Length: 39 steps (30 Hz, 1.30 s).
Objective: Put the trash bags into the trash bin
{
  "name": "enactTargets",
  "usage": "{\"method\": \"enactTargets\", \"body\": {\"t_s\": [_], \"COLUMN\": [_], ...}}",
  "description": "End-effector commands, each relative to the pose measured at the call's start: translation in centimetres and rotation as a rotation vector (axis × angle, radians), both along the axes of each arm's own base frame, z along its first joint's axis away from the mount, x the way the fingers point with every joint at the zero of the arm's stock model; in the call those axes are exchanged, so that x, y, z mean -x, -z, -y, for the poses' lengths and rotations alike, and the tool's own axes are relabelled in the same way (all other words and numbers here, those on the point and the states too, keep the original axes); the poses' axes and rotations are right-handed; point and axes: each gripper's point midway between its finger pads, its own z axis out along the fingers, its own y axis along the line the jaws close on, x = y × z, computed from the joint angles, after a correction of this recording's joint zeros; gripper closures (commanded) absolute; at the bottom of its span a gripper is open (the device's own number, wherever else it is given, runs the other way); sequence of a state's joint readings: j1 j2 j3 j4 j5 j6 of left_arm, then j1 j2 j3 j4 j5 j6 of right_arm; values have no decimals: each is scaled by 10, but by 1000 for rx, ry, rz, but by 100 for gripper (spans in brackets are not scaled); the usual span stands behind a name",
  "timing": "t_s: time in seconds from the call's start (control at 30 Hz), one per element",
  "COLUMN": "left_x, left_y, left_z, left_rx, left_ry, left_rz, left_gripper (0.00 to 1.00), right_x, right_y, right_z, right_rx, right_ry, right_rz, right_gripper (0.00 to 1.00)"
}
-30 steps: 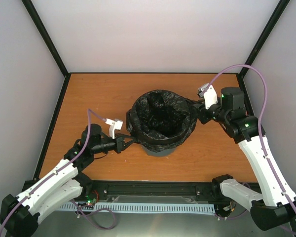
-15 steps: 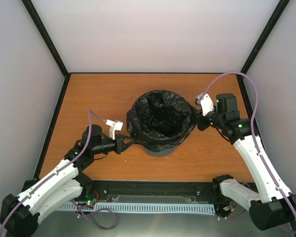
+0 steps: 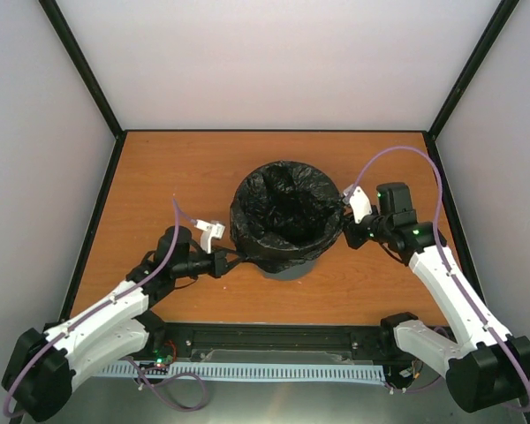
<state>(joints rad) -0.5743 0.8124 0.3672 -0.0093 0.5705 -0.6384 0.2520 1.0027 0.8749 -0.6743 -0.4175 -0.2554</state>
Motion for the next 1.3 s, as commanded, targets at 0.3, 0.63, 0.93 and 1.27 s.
{"method": "enactTargets", "body": {"t_s": [0.3,0.63,0.93,1.27], "left_x": [3,6,4,2], "left_y": [-6,-20,-22,-18], "left_z": [5,6,4,1], "left_rx": [48,59,56,38], "left_ry": [31,50,32,13], "left_rz": [45,72,68,67], "left_gripper": [99,99,99,99], "right_x": [-7,51,50,28], "right_y": [-37,-86,-80,-9], "right_z": [51,10,-3,0], "right_rx": [32,-113,-152,-90], "right_ry": [171,-161,-261,-274], "right_rz": [168,295,251,146], "right_gripper": [97,58,60,68]}}
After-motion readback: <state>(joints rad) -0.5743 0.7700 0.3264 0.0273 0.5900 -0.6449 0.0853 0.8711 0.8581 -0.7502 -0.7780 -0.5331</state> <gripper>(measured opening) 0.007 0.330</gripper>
